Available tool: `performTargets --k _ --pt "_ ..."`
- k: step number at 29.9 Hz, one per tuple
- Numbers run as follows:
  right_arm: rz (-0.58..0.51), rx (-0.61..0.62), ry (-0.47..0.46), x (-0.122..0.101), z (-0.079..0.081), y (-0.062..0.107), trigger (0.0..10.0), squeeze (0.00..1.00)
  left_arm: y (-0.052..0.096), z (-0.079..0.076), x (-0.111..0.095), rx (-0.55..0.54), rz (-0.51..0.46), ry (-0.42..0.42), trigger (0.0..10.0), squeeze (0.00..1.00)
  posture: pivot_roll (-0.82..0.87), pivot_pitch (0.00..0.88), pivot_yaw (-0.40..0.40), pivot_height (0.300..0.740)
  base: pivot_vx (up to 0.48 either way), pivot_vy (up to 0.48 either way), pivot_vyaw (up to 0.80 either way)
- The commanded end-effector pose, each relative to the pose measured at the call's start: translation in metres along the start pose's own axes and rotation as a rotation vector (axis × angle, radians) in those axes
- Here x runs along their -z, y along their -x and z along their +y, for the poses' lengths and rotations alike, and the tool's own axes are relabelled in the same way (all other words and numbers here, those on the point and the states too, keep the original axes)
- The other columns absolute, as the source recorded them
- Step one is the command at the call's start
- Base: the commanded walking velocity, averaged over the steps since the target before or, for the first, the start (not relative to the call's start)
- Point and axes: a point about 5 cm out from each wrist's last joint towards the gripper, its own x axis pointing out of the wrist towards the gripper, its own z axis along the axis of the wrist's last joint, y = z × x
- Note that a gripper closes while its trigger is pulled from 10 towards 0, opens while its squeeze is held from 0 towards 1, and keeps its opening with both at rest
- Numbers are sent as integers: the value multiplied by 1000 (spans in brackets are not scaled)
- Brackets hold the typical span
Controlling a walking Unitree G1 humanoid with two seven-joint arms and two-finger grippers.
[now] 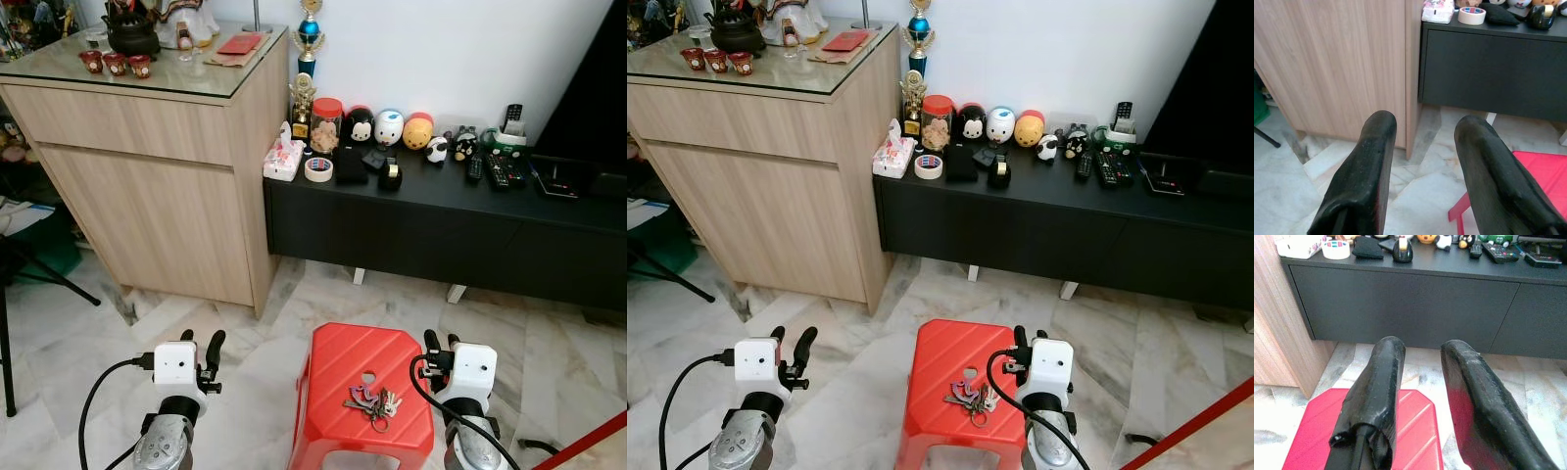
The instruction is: Hang keys on a hook
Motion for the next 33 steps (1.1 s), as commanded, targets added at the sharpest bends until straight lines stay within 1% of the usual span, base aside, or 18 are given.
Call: performTargets --k 1,10,19,23,33 --pt "2 8 -3 -1 -2 -2 10000 0 -3 -3 -4 -2 -10 16 10000 0 45 25 -73 705 0 0 0" --pt "1 17 -11 -4 -2 -9 10000 0 -8 0 -6 -20 -1 17 10000 0 46 53 -71 705 0 0 0" --pt "12 12 -14 -3 -1 -11 10000 0 -4 3 -4 -17 4 13 10000 0 55 34 -70 705 0 0 0" --pt "22 11 -17 -2 -1 -12 10000 0 -5 2 -5 -9 4 11 10000 0 55 26 -68 688 0 0 0" --pt "18 18 -35 -2 -2 -13 10000 0 -7 -1 -5 1 4 14 10000 0 55 12 -65 672 0 0 0"
